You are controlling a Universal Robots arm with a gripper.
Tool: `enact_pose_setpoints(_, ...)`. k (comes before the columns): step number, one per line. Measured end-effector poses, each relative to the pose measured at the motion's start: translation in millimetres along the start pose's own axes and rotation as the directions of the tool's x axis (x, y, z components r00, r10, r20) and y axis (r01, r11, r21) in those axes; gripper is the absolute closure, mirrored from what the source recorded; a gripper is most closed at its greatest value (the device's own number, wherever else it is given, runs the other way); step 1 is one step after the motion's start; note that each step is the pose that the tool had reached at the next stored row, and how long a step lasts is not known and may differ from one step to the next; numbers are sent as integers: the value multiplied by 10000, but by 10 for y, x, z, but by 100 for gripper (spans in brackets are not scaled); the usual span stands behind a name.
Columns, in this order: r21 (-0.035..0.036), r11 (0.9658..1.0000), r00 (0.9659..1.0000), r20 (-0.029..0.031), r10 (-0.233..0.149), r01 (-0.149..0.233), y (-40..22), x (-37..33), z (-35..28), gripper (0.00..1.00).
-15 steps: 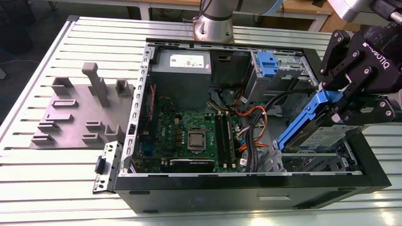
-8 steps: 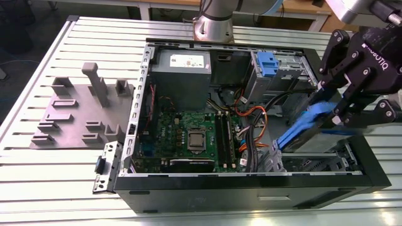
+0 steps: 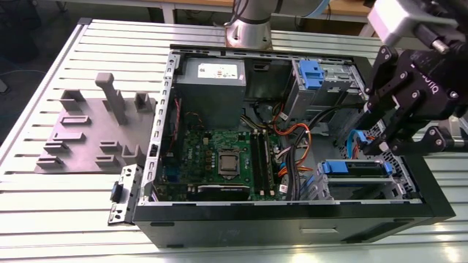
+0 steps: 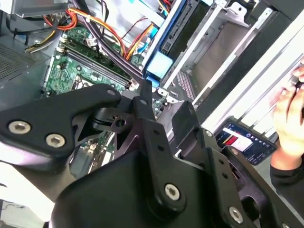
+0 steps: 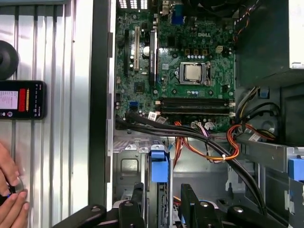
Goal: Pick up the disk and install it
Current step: 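Insert the disk into the insertion slot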
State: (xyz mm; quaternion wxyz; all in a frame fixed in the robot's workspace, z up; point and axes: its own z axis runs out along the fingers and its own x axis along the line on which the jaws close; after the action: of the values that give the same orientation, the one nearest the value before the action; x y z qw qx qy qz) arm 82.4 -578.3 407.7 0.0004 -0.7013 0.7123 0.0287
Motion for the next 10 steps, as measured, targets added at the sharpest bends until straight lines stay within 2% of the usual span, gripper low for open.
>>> enact_pose_setpoints(10,0,10000,10000,0,0,0,-7,8,182,57)
